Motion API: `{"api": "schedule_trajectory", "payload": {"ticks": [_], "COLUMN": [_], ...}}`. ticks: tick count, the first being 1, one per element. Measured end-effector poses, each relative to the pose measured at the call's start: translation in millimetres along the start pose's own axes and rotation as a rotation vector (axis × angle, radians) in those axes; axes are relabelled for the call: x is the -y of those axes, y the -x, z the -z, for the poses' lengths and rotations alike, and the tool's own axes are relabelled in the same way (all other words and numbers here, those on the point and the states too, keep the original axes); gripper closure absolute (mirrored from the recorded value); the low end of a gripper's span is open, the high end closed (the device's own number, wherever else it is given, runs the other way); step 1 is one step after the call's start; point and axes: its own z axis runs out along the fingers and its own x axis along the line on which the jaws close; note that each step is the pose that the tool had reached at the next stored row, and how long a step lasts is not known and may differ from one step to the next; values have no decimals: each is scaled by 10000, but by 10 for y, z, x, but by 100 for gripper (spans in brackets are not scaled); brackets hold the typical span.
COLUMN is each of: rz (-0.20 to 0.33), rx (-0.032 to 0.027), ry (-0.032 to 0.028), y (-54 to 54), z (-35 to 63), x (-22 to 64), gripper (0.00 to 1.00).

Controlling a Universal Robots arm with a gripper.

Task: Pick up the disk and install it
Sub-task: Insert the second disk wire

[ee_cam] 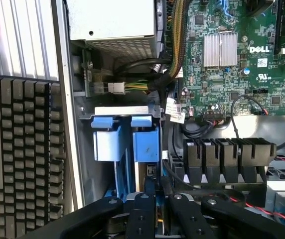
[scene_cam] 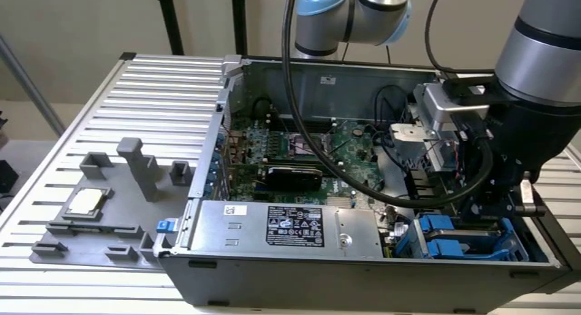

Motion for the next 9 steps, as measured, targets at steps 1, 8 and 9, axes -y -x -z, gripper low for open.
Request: {"api": "schedule_trajectory", "payload": {"ticks": [1, 8, 9], "rz": [0, -3, -3], "rx": [5, 22, 29], "ry": [0, 1, 1], "y": [0, 0, -1], "z": [-2, -9, -11], "x": [0, -1, -1], "gripper": [100, 100, 100]}}
